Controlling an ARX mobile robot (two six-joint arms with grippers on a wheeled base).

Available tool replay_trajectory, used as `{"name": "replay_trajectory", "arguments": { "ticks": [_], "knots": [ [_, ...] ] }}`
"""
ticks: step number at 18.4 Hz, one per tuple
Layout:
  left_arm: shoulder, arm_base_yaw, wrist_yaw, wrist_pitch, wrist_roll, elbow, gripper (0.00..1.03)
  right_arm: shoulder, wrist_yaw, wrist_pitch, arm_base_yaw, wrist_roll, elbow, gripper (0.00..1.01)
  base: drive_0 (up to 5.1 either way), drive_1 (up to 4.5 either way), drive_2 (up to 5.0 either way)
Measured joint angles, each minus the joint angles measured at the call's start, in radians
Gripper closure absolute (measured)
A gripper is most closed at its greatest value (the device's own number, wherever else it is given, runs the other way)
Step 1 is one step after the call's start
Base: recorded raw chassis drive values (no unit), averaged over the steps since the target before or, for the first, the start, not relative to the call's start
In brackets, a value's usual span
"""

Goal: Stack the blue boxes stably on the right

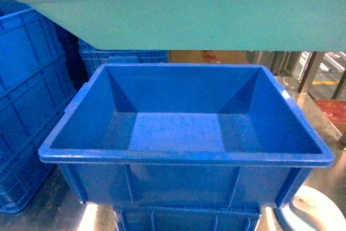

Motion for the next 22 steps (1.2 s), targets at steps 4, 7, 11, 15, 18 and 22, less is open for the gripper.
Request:
{"name": "replay_trajectory", "arguments": {
  "ticks": [4, 7, 11, 15, 18, 22],
  "knots": [
    [0.0, 0.0, -0.001, -0.004, 0.0, 0.0, 1.0, 0.003, 0.0, -0.002, 0.0, 0.0, 0.0, 0.94, -0.1, 4.01, -4.2],
    [0.0, 0.0, -0.001, 0.0, 0.001, 0.0, 1.0, 0.003, -0.002, 0.001, 0.0, 0.0, 0.0, 0.94, -0.1, 4.06, -4.2],
    [0.0, 0.0, 0.0, -0.005, 0.0, 0.0, 1.0, 0.004, -0.002, -0.002, 0.0, 0.0, 0.0, 0.94, 0.0, 3.95, -3.9],
    [0.002, 0.0, 0.0, 0.0, 0.0, 0.001, 1.0, 0.006, -0.002, -0.001, 0.0, 0.0, 0.002, 0.94, 0.0, 0.0, 0.0],
    [0.002, 0.0, -0.003, -0.011, 0.0, 0.001, 1.0, 0.003, -0.005, -0.007, 0.0, 0.0, 0.002, 0.94, 0.0, 0.0, 0.0],
    [-0.068, 0.0, -0.005, -0.217, -0.044, -0.027, 1.0, -0.034, -0.06, -0.135, 0.0, -0.021, -0.05, 0.94, 0.0, 0.0, 0.0]
  ]
}}
